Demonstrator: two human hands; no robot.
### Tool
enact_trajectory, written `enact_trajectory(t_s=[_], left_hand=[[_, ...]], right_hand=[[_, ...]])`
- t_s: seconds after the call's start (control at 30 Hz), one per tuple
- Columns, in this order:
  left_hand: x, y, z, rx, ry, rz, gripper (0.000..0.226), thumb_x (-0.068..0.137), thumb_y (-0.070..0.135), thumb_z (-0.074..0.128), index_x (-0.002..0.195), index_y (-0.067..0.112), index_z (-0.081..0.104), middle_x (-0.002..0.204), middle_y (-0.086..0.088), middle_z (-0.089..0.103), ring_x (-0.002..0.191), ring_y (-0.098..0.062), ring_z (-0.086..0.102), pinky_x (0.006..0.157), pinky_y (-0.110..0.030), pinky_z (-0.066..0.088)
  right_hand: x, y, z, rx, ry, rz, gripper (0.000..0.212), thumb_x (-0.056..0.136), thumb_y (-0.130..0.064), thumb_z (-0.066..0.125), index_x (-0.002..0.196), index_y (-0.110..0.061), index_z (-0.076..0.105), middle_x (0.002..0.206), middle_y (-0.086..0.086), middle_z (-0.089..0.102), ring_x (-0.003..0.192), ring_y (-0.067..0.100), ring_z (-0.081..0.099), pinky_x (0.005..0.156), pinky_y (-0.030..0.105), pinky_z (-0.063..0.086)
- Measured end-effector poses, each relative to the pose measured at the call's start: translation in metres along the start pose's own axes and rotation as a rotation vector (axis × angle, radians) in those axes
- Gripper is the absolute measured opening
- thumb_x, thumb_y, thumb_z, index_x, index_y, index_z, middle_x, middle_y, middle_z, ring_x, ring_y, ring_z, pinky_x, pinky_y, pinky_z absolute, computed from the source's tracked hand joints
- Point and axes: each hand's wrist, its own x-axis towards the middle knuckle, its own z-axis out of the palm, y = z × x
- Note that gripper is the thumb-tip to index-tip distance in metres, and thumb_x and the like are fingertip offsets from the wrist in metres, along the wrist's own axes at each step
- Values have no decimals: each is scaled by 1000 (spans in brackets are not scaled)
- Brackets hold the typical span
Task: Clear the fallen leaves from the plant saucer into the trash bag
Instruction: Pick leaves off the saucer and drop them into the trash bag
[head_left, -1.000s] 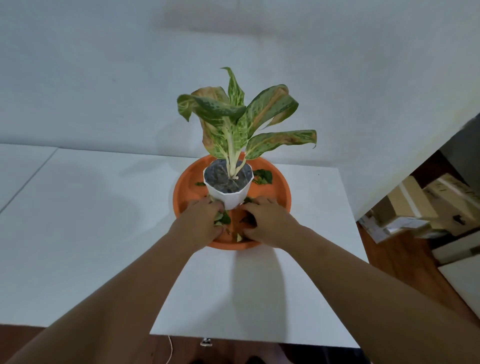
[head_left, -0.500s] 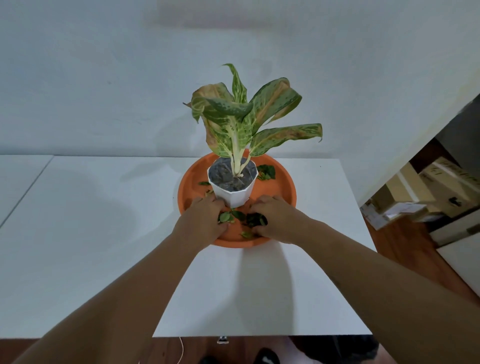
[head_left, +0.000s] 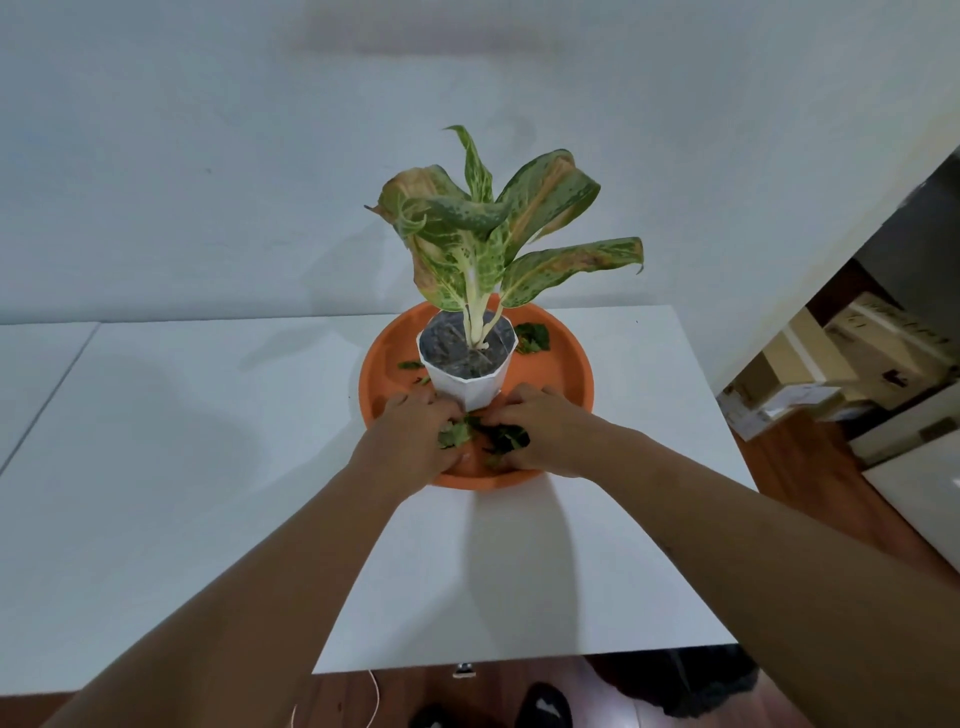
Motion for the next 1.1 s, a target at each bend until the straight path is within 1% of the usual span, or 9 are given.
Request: enact_trajectory(t_s=[0.13, 0.33, 0.5, 0.63, 0.7, 0.8, 0.87, 1.0, 1.1], left_hand=[[0, 2, -4, -33, 13, 43, 35, 83, 26, 68, 118, 22, 66, 124, 1, 60, 115, -23, 54, 99, -35, 46], [-2, -1, -1, -168, 47, 44, 23, 78, 5, 66, 98, 15, 75, 115, -5, 65, 105, -24, 60, 90, -37, 51], [4, 0, -7, -181, 24, -21, 26, 83, 4, 64, 106, 10, 74, 114, -8, 68, 105, -25, 62, 92, -31, 48], [2, -5, -16, -356, 148, -4, 21, 80, 0, 66, 92, 12, 77, 92, -1, 71, 85, -14, 61, 70, -13, 43], [0, -5, -19, -447, 179, -28, 19, 80, 0, 68, 91, 13, 78, 89, 2, 71, 82, -10, 60, 69, -6, 40], [-2, -4, -22, -599, 201, -116, 16, 82, 3, 70, 90, 14, 77, 85, 4, 71, 76, -10, 62, 71, -17, 50], [-2, -2, -23, -725, 189, -182, 16, 82, 4, 70, 88, 17, 76, 81, 4, 70, 71, -12, 63, 64, -22, 52], [-1, 1, -25, -958, 156, -322, 14, 85, 5, 68, 87, 18, 74, 76, -3, 71, 60, -13, 60, 47, -16, 47], [-1, 2, -24, -1111, 138, -370, 14, 85, 7, 68, 84, 19, 75, 80, -2, 73, 70, -16, 66, 58, -22, 53]], right_hand=[[8, -3, 9, -2, 10, 17, 45, 81, -23, 59, 124, -33, 56, 125, 6, 48, 115, 32, 45, 100, 43, 38], [13, -7, 12, 64, 114, 52, 28, 84, -5, 56, 111, -10, 64, 117, 11, 58, 105, 28, 57, 84, 29, 44], [16, -5, 11, 212, 195, 138, 28, 84, -2, 53, 107, -10, 68, 109, 12, 66, 97, 27, 61, 81, 33, 51], [9, -5, 1, 448, 392, 253, 21, 84, -7, 56, 100, -8, 70, 95, 9, 69, 87, 25, 63, 73, 29, 49], [7, -5, 1, 593, 436, 325, 18, 83, -9, 58, 96, -7, 70, 88, 11, 69, 82, 25, 62, 68, 28, 47], [3, -10, 2, 916, 453, 465, 12, 80, -11, 61, 85, -1, 65, 76, 12, 63, 70, 24, 58, 62, 31, 45], [1, -12, 3, 1129, 455, 517, 15, 78, -12, 65, 84, 1, 62, 77, 14, 61, 70, 24, 59, 63, 32, 46], [-5, -20, 5, 1541, 473, 511, 15, 83, -9, 65, 93, 2, 65, 89, 22, 69, 72, 27, 67, 66, 33, 55], [-8, -28, 4, 1825, 554, 483, 21, 87, -1, 60, 106, 7, 63, 91, 20, 69, 74, 25, 68, 66, 31, 58]])
